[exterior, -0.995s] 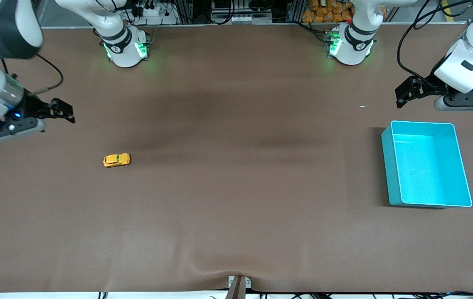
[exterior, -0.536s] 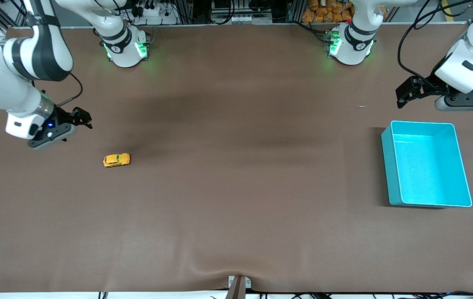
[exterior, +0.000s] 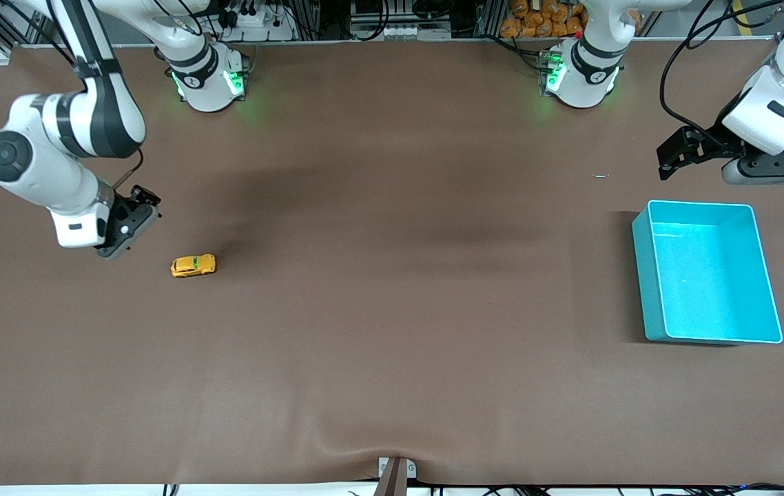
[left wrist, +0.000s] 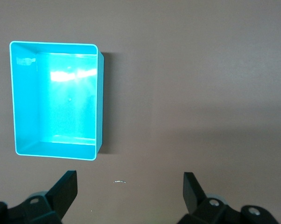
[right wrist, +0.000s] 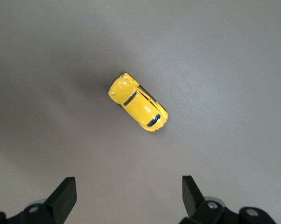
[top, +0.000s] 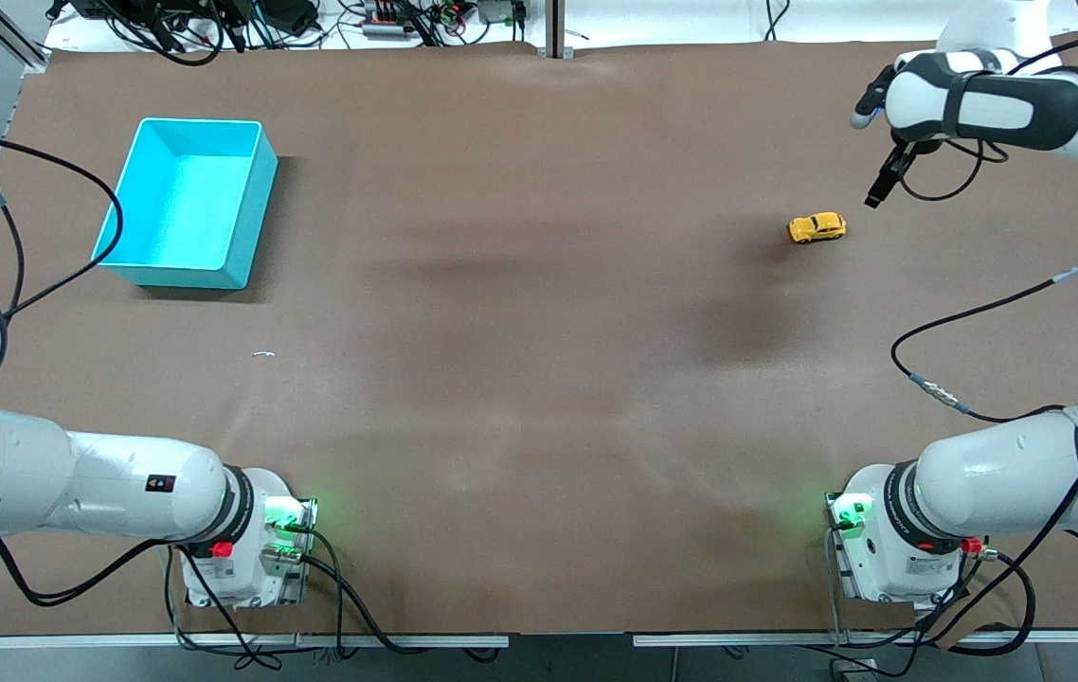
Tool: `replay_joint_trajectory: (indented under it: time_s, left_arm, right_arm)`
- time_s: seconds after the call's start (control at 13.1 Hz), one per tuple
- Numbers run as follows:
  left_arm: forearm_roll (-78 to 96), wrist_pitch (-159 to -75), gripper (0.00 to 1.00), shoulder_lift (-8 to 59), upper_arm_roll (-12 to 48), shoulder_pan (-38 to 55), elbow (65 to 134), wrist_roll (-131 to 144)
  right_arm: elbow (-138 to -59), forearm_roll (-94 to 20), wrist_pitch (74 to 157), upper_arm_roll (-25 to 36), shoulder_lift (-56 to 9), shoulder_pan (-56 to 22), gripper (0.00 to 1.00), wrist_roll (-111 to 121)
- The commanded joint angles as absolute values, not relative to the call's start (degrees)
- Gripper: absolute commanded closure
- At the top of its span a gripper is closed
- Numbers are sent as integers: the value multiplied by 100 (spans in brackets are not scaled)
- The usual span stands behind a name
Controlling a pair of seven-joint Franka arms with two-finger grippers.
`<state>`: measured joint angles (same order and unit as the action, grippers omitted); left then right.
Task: Wind and store yellow beetle car
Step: 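Move the right gripper over the yellow beetle car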
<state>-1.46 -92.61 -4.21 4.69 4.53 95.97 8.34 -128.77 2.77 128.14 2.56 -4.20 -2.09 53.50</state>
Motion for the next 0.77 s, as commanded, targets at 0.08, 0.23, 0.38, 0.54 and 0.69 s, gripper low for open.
replay_joint_trajectory:
  time_s: [0.08, 0.23, 0.38, 0.54, 0.69]
  left_arm:
    - [-220, -9264, 0, -369, 475, 457, 9501, 905]
    - [-220, -9264, 0, -369, 483, 457, 9492, 905]
    - [-220, -9264, 0, -369, 475, 466, 9492, 905]
    - [-220, -9264, 0, -369, 483, 475, 9492, 905]
    - [-220, -9264, 0, -369, 475, 475, 9483, 905]
  right_arm:
    - [-12850, 396, 13410, 255, -869, -343, 0, 6361]
    - [-12850, 396, 13911, 246, -1185, -351, 0, 6713]
    - [-12815, 396, 14123, 246, -1432, -535, 0, 7205]
    - [-12823, 396, 14334, 246, -1616, -562, 0, 7434]
    - [-12806, 404, 14562, 255, -1853, -624, 0, 7707]
